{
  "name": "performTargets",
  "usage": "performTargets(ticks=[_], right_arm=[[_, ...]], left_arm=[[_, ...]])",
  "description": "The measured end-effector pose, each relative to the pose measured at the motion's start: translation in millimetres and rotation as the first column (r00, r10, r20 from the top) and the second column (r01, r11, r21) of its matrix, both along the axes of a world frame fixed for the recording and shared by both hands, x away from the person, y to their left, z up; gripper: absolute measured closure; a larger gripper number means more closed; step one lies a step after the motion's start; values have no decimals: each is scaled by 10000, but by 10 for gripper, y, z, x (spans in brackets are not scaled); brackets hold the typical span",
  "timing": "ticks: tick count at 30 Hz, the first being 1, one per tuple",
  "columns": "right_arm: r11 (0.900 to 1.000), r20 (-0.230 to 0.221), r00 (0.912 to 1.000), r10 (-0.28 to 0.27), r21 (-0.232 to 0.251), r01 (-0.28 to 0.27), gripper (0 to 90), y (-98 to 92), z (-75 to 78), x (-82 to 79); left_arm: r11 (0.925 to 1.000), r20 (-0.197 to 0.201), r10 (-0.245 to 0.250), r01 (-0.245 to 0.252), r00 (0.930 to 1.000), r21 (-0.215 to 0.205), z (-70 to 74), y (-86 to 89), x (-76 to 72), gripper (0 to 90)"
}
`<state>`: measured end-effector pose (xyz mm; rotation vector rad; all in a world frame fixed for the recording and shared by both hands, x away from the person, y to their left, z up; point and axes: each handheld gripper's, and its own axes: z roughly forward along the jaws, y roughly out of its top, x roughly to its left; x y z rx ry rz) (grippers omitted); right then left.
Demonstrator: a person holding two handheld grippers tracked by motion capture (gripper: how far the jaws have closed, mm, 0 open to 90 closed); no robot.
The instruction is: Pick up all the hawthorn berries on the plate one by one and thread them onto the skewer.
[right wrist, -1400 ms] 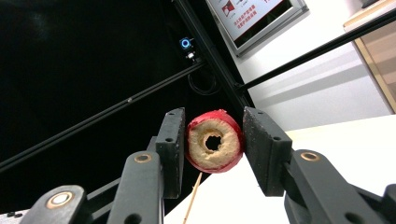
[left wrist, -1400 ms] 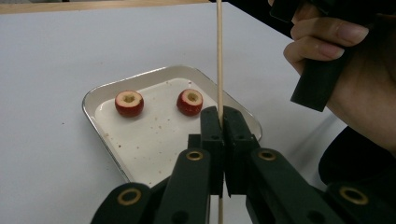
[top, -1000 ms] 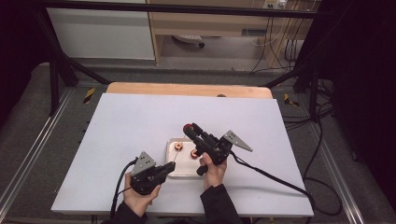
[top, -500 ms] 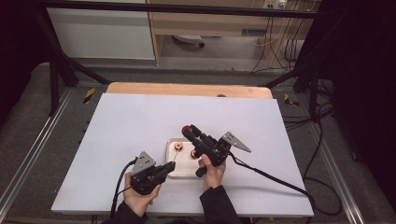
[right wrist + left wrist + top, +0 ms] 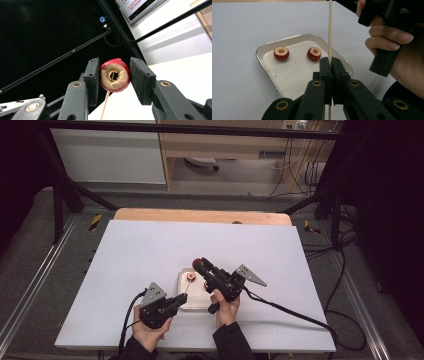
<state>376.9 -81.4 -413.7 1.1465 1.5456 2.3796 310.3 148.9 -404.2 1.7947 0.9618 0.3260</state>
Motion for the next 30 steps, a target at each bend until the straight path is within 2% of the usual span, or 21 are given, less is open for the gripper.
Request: performTargets(ticks=[7, 15, 21, 24, 30], right_arm=[[9996, -313, 9992, 260, -44, -262, 614, 34, -55, -29], [9993, -694, 9970, 356, -119, -365, 616, 74, -127, -85], [9988, -879, 9951, 451, -157, -467, 618, 79, -131, -112], [9972, -1072, 9920, 666, -274, -699, 618, 104, -168, -142], [9951, -1336, 9870, 896, -300, -944, 618, 150, -254, -194]], left_arm=[[10000, 186, 54, -54, 9998, -4, 18, 11, -5, 887], [9999, 31, 51, -52, 10000, 163, -12, 4, 14, 887], [9997, 115, 55, -58, 9999, 231, -12, 14, 22, 888], [9998, 247, 89, -93, 9997, 170, 4, 15, 28, 888], [9996, 237, 171, -176, 9996, 203, 4, 12, 53, 887]])
